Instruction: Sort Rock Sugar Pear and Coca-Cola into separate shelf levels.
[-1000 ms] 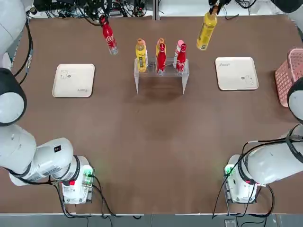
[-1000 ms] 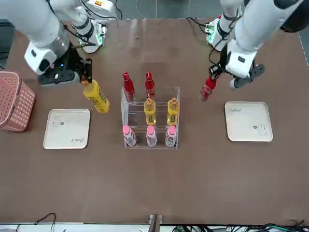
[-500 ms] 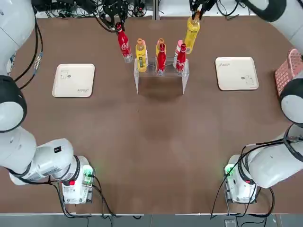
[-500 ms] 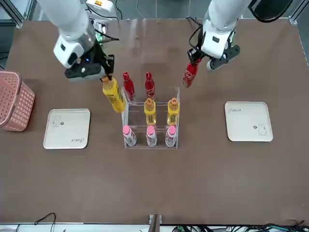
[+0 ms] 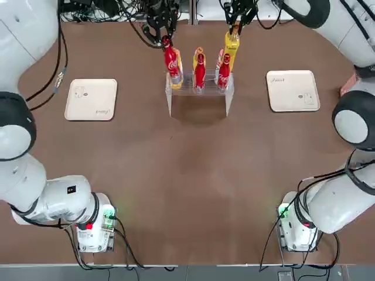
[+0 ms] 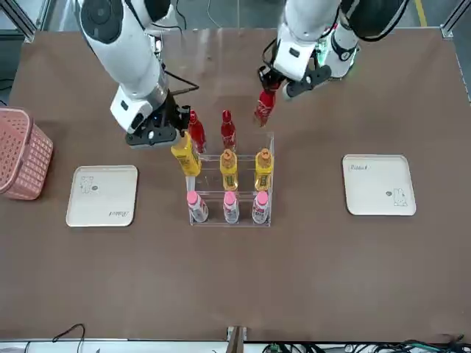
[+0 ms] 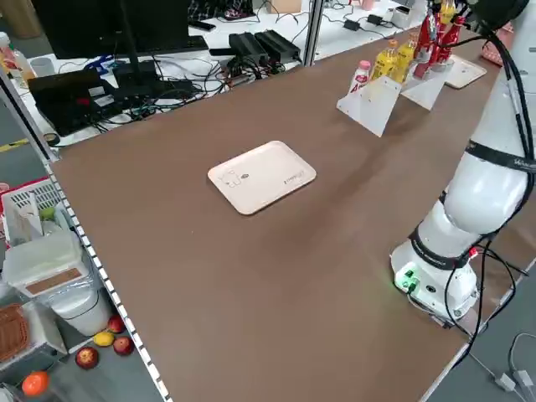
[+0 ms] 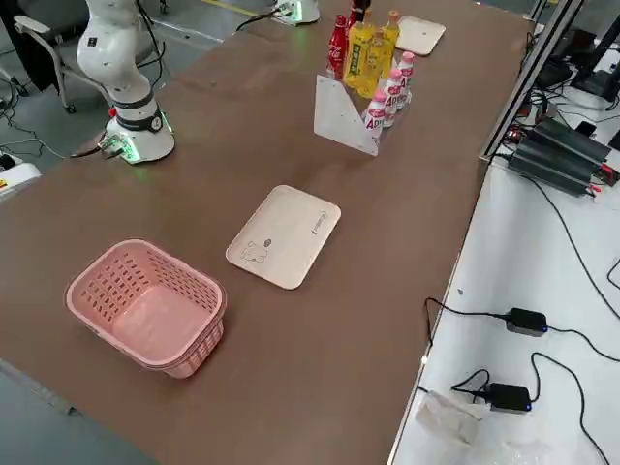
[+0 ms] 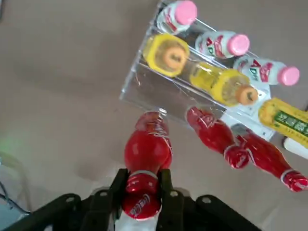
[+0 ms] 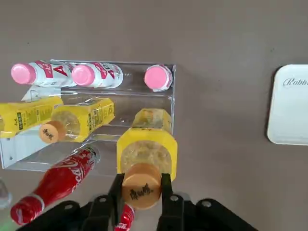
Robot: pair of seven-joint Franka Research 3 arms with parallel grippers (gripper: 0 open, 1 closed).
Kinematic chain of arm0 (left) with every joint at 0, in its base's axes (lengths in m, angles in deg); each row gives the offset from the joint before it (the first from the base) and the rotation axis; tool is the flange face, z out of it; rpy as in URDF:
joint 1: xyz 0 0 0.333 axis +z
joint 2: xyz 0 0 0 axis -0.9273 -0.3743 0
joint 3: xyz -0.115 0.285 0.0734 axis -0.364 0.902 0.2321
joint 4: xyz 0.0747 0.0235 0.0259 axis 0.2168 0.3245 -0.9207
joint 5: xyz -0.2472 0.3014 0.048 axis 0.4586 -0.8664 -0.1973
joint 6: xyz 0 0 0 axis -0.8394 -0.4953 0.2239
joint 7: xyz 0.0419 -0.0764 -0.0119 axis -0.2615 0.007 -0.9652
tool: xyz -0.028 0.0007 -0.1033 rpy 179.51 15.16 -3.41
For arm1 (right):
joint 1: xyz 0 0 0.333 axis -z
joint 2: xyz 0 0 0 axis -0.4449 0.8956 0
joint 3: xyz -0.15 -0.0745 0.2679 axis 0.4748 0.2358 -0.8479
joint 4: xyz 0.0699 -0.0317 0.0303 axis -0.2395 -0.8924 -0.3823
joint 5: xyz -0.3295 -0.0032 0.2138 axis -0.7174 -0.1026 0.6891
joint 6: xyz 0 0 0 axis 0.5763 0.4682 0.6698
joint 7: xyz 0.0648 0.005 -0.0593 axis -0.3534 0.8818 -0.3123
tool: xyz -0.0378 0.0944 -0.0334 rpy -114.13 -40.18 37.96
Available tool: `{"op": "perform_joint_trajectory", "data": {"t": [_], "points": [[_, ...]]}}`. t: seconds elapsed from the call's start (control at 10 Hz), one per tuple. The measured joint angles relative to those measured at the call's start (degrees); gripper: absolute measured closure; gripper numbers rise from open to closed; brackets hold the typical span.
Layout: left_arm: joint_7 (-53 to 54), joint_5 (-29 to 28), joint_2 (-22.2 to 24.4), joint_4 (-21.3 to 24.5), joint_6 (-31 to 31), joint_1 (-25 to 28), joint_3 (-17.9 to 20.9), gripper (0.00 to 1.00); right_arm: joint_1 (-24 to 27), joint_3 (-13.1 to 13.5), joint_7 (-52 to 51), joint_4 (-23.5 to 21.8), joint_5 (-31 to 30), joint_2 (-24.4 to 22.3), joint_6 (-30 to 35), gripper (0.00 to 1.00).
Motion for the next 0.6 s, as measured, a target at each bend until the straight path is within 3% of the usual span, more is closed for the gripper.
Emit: {"op": "perform_joint_trajectory", "data": {"t": [0.6], "points": [[-0.1, -5.8, -2.9, -1.5, 0.7, -1.8, 0.2, 0.68, -0.2, 0.0, 1.2, 0.6, 0.1, 3.8, -1.9, 0.66]]}}
